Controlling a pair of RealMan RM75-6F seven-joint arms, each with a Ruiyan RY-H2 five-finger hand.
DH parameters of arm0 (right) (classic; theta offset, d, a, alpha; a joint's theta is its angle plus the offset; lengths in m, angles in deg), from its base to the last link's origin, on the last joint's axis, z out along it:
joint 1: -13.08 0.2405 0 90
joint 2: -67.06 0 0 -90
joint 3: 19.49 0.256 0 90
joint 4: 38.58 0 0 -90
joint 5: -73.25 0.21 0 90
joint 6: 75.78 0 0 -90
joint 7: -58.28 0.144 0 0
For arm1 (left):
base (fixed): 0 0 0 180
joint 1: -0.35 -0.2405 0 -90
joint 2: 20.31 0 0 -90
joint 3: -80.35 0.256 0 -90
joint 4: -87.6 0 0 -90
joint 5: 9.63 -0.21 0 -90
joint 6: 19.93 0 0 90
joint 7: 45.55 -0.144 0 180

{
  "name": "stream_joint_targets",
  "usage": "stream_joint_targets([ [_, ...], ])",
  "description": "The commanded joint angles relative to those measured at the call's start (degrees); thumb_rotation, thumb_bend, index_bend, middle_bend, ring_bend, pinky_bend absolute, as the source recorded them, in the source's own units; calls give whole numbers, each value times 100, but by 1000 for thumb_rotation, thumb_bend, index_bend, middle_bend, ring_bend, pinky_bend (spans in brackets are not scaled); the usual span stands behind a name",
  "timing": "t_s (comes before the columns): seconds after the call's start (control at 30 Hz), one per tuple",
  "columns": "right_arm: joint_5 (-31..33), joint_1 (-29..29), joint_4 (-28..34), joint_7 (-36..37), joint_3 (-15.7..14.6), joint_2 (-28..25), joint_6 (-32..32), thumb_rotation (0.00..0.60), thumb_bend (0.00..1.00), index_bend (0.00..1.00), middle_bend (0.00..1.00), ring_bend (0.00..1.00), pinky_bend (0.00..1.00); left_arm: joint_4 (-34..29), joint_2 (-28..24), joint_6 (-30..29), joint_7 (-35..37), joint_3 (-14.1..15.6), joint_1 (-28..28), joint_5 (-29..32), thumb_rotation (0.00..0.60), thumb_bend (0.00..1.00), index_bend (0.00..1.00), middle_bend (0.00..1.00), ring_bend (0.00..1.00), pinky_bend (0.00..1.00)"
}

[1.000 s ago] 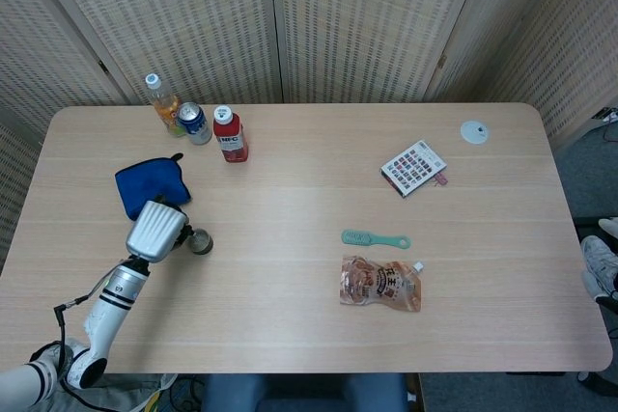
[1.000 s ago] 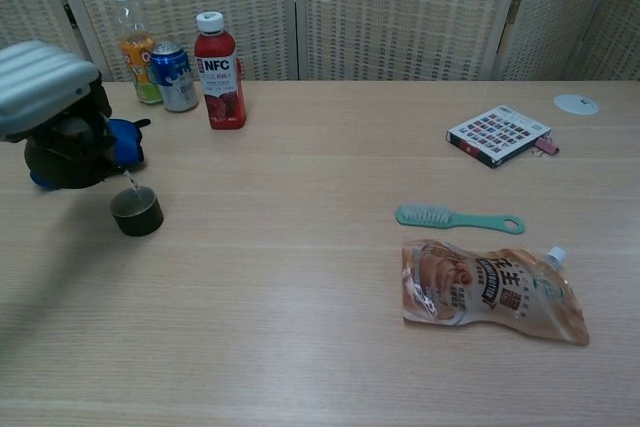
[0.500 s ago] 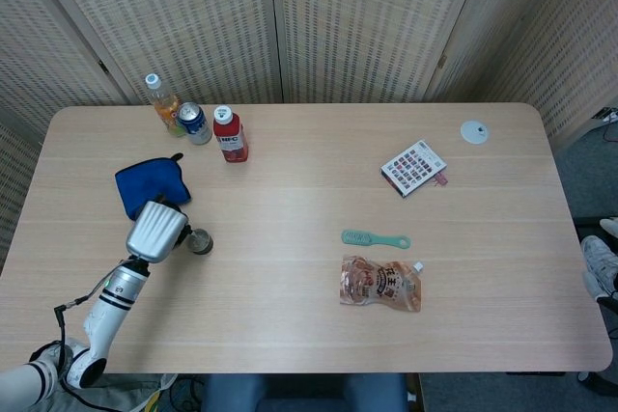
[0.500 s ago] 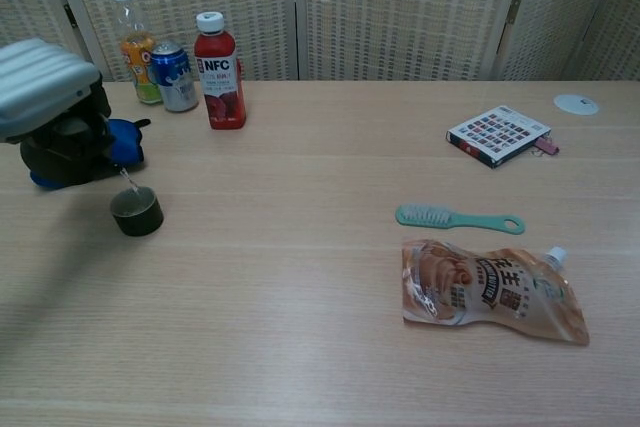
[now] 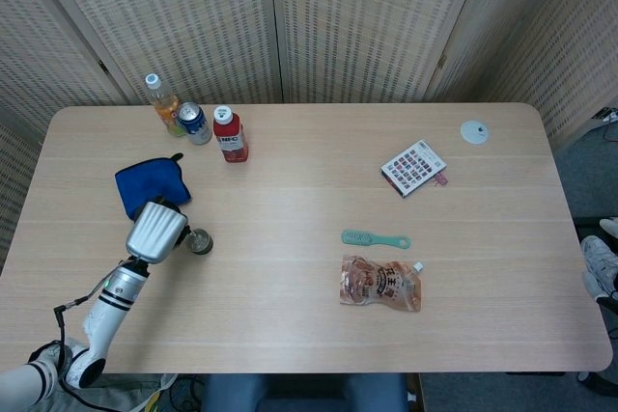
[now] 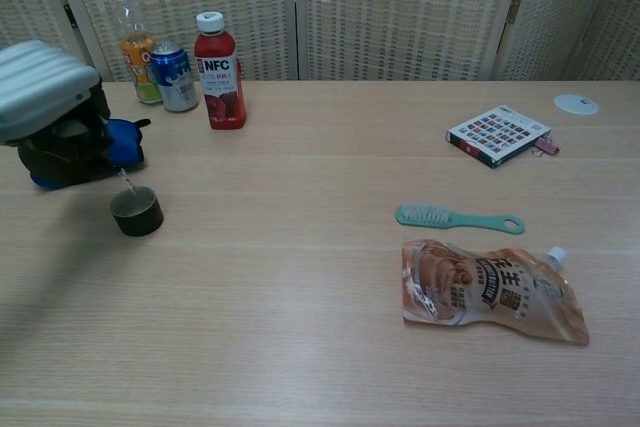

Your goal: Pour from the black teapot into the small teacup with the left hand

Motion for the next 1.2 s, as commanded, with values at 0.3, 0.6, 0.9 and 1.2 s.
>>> stream_joint_targets([
  [0.3, -18, 20, 16, -13, 5, 5, 18, 600, 213, 238, 220, 129, 156, 34, -13, -14, 34, 5, -27, 0, 599, 417, 1000, 1000, 1000, 507],
  [0.6, -16, 31, 32, -35, 12, 2, 28, 600, 214, 238, 220, 130, 156, 65, -7, -9, 52, 8, -31, -9, 600, 416, 1000, 1000, 1000, 507],
  [0.9, -4, 37, 23, -32, 14, 10, 42, 600, 214, 238, 220, 130, 156, 20, -19, 49, 198, -7, -35, 40, 594, 416, 1000, 1000, 1000, 507],
  [1.2, 3, 32, 29, -52, 16, 21, 31, 600, 214, 238, 220, 130, 156, 141, 30, 33, 641, -38, -30, 32, 576, 416, 1000, 1000, 1000, 507],
])
